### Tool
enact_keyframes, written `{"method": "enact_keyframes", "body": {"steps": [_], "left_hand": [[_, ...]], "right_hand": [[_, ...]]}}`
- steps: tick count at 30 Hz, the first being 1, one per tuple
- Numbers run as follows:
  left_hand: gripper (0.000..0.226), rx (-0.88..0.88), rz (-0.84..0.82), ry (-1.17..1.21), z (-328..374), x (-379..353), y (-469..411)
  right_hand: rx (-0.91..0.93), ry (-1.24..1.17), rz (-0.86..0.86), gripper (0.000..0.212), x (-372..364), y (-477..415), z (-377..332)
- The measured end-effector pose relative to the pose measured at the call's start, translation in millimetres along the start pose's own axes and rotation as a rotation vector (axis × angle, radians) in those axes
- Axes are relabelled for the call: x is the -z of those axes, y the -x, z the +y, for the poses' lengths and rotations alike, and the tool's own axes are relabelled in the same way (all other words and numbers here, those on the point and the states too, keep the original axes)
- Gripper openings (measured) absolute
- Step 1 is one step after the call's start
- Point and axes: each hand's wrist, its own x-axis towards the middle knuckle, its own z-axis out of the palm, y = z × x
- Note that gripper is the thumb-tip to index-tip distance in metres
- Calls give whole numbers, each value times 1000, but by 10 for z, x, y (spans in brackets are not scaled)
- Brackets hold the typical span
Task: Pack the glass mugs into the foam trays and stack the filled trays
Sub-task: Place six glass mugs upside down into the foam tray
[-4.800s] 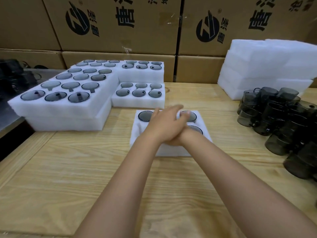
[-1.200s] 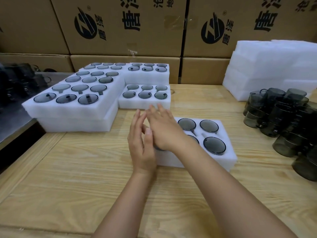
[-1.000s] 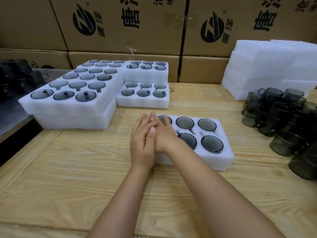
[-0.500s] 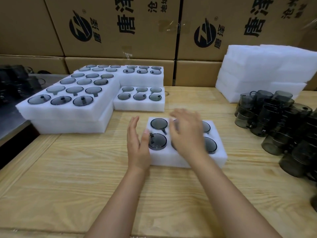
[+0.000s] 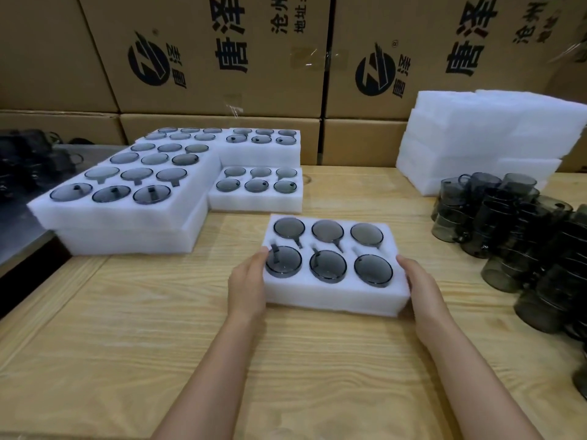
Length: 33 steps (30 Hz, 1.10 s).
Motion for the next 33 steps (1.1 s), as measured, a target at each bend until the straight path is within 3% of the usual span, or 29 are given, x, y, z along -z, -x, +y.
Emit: {"method": "enact_keyframes", "body": {"steps": [2,5,10,13,16,18,23,26,30,33], "left_hand": [[24,-62,-42,138,-3,-9,-52],[19,-125,-143,208,-31,-43,-84],[42,-75,-187,358,-64,-72,-157],[46,-46,-122,397,-69,-112,-179],[47,-10,67,195,-77,-131,-190],[48,-11,172,1,-96,-125,-190],[35,-140,159,-420,-101,-119,-188],[38,-165,134,-573,-111,-132,-175],[39,-204,100,-638,-124,-106,-186],[49,-218,88,-608,-109,-108,-196]], "right_hand": [[102,-133,-195,29,10,-6,-3],[153,-291,-360,46,-8,-11,-23],[9,-430,-240,40,-66,-54,60],[-2,-528,-220,38,-158,-113,37],[-15,-593,-211,41,-309,-197,-74],[-29,-638,-225,25,-449,-315,-217],[-40,-581,-265,16,-978,-833,-715],[-64,-508,-279,16,-1338,-1137,-933],[-112,-452,-278,36,-1773,-1454,-1040],[-94,-380,-299,38,-2035,-1601,-1005]]}}
